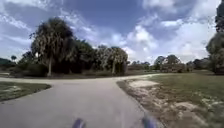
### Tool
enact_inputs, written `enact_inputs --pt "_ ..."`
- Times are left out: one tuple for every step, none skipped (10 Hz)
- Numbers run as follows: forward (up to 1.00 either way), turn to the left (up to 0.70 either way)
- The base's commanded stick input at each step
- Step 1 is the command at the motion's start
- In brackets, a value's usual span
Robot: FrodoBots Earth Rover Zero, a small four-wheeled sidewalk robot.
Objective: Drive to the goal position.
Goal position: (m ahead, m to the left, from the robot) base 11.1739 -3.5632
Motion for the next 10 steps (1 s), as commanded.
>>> enact_inputs --pt "0.69 0.03" --pt "0.69 0.03" --pt "0.69 0.03" --pt "0.69 0.03" --pt "0.69 0.34" --pt "0.69 0.34" --pt "0.69 0.34" --pt "0.69 0.34" --pt "0.69 0.34" --pt "0.69 0.34"
